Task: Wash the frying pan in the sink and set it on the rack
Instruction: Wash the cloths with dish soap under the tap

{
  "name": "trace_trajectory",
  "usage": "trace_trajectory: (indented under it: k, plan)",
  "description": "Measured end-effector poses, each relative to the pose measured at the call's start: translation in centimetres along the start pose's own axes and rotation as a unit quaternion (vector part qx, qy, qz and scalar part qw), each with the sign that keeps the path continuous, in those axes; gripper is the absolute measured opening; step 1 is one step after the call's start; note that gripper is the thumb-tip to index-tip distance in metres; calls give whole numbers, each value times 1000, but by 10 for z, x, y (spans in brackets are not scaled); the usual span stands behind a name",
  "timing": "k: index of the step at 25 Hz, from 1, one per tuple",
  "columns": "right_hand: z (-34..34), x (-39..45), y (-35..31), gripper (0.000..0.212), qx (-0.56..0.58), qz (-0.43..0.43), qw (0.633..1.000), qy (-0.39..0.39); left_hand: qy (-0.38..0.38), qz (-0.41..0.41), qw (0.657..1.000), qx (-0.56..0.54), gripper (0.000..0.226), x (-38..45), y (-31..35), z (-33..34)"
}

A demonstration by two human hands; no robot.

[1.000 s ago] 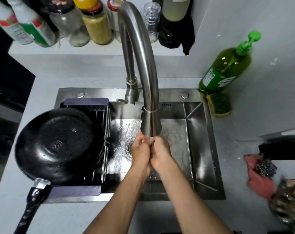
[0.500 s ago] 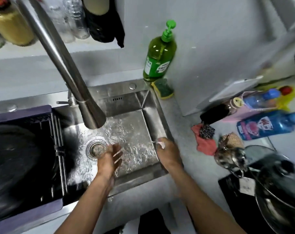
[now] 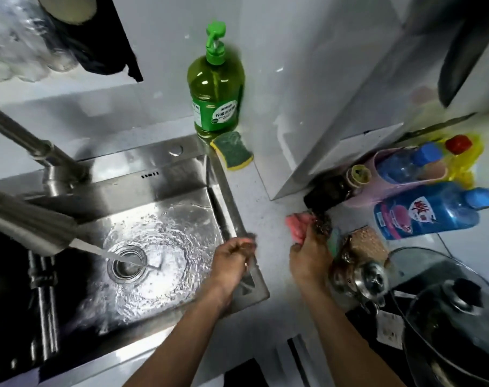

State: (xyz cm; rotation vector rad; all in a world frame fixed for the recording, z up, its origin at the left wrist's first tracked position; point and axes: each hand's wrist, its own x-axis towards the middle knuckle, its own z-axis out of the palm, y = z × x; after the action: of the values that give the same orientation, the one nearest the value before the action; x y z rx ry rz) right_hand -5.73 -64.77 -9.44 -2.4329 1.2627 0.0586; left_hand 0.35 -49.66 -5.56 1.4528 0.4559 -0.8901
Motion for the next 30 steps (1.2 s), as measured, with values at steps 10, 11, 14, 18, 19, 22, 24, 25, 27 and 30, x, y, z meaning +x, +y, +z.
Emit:
trace_trajectory:
  k: [10, 11, 14, 18, 19, 22, 24, 25, 27, 30]
  plan:
    - [7, -22, 1, 43, 290, -3, 945, -152, -50, 8, 998, 46, 30, 27, -5, 43]
    - [8, -18, 6, 48, 279, -12, 946, -162, -19, 6, 999, 48, 28, 29, -5, 45]
    - [10, 5, 16, 53, 172, -48, 971, -157, 0, -13, 999, -31, 16, 27, -7, 36]
    - [5, 31, 7, 43, 97, -91, 991, -20, 7, -19, 990, -142, 24, 20, -12, -5]
    - [3, 37, 9, 44, 63, -79, 995, 20, -8, -19, 984, -174, 27, 18, -12, -16]
    - [0, 44, 13, 55, -78, -37, 996, -29, -12, -7, 981, -194, 23, 10, -15, -37]
    - [7, 44, 7, 54, -63, -101, 990, -72, 23, 2, 979, -202, 14, 6, -17, -44]
    - [8, 45, 1, 54, -45, -133, 986, -84, 30, 0, 976, -217, 15, 5, -18, -46]
    - [3, 48, -12, 56, -26, -140, 987, -79, 29, -5, 969, -247, 20, 1, -17, -51]
    - [6, 16, -25, 45, 49, -185, 981, 29, 40, 22, 967, -252, 24, -7, -16, -73]
